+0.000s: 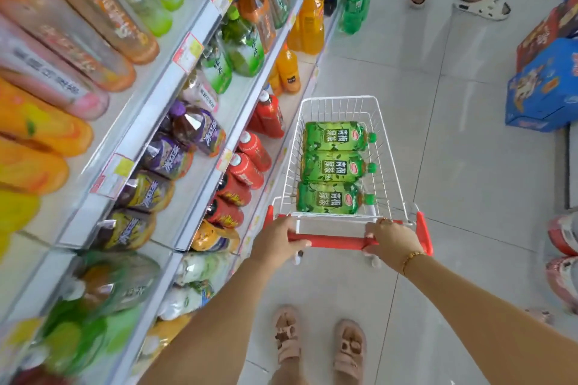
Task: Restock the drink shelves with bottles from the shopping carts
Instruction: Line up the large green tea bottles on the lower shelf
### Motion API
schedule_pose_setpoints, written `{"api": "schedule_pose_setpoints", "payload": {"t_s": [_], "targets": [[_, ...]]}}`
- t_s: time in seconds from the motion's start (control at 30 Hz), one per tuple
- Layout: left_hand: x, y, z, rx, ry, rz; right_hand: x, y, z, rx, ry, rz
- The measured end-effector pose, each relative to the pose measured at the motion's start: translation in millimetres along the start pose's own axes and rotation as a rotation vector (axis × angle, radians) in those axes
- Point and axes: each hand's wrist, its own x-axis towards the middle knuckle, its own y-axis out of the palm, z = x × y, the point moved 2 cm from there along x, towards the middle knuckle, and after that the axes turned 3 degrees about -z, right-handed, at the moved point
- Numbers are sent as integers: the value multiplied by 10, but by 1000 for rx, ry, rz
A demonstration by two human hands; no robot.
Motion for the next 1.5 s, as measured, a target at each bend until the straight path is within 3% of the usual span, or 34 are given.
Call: {"api": "schedule_pose_setpoints", "payload": {"t_s": [0.7, 1.2, 1.5], "targets": [[-1650, 141, 2062, -64, 116, -41, -1269, 1345, 1777, -1, 36, 50], [-2871, 462, 2858, -150, 59, -112, -2201, 2196, 2432, -34, -40, -6], [-3675, 754, 3251, -228, 17, -141, -2802, 2705, 2708, -50, -79, 44]]}}
